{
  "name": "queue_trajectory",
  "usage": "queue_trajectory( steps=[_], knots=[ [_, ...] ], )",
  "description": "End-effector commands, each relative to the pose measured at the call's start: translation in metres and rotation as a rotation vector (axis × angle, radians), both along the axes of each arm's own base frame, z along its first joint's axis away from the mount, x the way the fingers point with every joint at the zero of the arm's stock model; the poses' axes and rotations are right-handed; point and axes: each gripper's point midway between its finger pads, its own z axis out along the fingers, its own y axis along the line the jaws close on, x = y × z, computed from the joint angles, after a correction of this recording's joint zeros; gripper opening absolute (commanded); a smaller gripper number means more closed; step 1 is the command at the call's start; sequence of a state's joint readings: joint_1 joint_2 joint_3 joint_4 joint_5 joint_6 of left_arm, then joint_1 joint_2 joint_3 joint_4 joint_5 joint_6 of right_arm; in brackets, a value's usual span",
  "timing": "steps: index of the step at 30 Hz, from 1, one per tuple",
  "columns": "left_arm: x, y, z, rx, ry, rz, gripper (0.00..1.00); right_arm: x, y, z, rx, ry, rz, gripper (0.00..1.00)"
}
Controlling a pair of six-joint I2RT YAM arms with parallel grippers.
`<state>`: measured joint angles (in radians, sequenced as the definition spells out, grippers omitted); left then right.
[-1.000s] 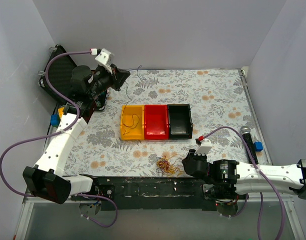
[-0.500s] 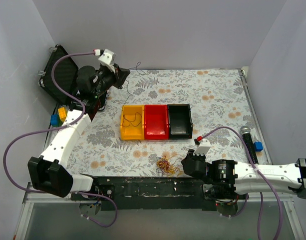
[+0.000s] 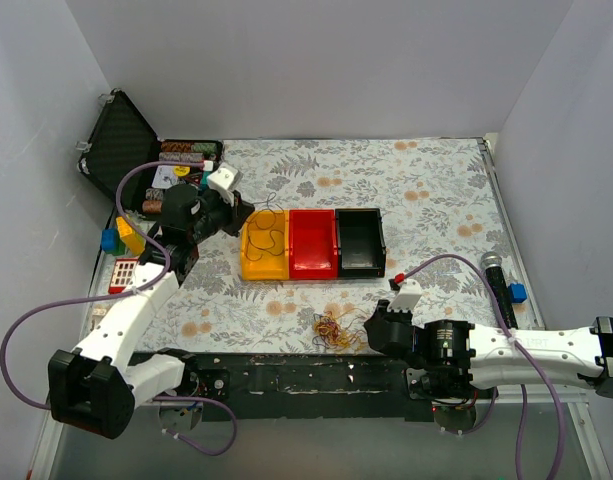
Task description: Untangle the cables
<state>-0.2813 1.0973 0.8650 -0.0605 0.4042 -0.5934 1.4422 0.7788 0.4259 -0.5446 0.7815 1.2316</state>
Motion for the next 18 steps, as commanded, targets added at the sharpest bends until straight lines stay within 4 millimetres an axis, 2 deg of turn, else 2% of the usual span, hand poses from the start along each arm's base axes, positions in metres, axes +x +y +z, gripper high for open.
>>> queue_trajectory(
  steps=[1, 6, 8, 14, 18],
  knots=[
    [-0.009, 0.009, -0.011, 0.076, -0.009, 0.013, 0.00, 0.002, 0.005, 0.004, 0.032, -0.014, -0.014, 0.26],
    [-0.011, 0.025, -0.050, 0.184, 0.061, 0.086, 0.00, 0.002, 0.003, 0.002, 0.024, -0.009, -0.014, 0.26],
    [-0.014, 0.027, -0.059, 0.201, 0.075, 0.091, 0.00, 0.001, 0.002, 0.000, 0.020, -0.008, -0.016, 0.26],
    [-0.016, 0.015, -0.090, 0.269, 0.142, 0.084, 0.00, 0.001, 0.000, -0.001, 0.021, -0.006, -0.016, 0.26],
    [-0.011, 0.004, -0.110, 0.319, 0.178, 0.087, 0.00, 0.001, 0.001, 0.001, 0.023, -0.006, -0.016, 0.26]
  ],
)
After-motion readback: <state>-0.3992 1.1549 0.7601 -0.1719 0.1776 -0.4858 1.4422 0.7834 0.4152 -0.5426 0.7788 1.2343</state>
